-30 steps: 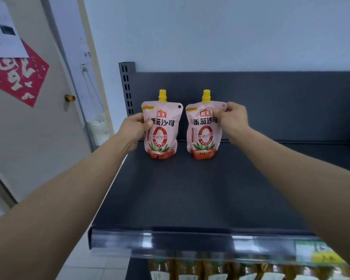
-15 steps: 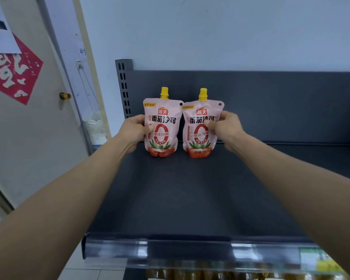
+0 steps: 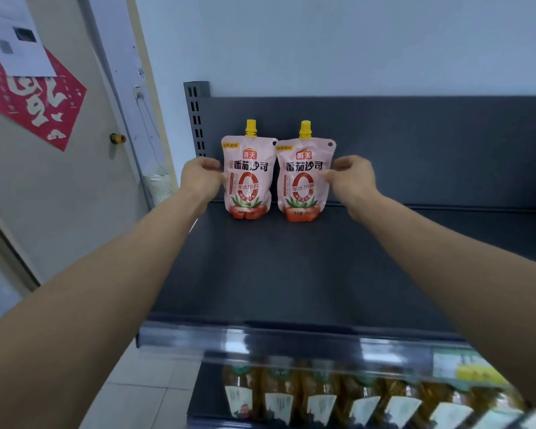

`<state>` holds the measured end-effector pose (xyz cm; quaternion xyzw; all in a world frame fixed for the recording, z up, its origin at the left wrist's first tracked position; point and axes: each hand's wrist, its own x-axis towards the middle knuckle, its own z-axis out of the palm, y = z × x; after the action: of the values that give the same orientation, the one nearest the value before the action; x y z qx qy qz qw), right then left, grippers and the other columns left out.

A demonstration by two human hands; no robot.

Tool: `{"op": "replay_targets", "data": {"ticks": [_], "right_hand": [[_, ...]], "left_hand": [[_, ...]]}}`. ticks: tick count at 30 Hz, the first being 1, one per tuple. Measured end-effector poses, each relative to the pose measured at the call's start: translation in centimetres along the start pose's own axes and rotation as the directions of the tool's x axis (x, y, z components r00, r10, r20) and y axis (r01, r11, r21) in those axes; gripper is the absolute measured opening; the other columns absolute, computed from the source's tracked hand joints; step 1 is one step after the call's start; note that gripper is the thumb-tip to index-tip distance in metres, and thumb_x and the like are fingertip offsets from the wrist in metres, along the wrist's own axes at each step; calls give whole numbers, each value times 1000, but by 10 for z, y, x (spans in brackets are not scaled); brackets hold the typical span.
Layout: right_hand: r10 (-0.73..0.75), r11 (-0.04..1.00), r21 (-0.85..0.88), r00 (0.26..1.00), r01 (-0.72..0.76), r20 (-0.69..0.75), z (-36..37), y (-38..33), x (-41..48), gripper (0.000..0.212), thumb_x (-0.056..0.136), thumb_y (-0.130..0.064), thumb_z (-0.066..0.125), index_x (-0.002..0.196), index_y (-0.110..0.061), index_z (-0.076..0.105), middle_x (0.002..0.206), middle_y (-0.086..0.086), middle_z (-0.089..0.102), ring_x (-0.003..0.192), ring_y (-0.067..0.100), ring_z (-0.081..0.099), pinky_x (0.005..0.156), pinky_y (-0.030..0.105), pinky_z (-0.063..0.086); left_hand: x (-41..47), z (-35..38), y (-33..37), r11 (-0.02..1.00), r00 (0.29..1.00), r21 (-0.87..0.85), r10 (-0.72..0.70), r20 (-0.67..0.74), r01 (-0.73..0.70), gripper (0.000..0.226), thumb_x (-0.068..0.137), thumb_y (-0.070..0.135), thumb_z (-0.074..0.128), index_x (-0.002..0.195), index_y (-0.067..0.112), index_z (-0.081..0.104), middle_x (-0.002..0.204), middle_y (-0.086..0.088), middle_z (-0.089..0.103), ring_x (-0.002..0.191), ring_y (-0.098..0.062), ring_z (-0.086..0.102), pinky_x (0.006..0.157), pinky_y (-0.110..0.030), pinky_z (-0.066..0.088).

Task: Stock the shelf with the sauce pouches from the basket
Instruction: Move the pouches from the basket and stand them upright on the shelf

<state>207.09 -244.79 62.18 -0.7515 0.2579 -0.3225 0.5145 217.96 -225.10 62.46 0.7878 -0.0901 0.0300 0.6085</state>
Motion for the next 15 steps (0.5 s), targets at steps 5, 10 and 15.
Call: {"op": "replay_targets", "data": {"ticks": [5,10,15], "right_hand": [[-152,982,-96,984,161,92,-41,-7,-51,27,89,-15,60,115,-11,62,105,-4,60,94,8,54,76,20,40],[-286,921,-207,934,330,216,-102,1,-122,16,87,-17,61,100,-14,69,88,-8,62,84,6,56,73,16,40],[-326,866,-267,882,423,341,-173,37,-201,8,87,-22,62,89,-22,69,75,-15,60,69,-6,54,63,7,39]], "left_hand": [[-69,-6,20,993,994,-23,113,-8,-113,27,83,0,61,110,4,61,105,-6,60,93,-15,56,82,-24,48],[-176,9,37,977,961,-40,214,176,-210,15,81,1,63,92,11,63,88,-5,62,85,-17,58,85,-33,51],[-288,34,20,971,850,49,179,495,-233,11,82,10,66,85,20,64,80,3,63,74,-7,60,73,-19,54]]}}
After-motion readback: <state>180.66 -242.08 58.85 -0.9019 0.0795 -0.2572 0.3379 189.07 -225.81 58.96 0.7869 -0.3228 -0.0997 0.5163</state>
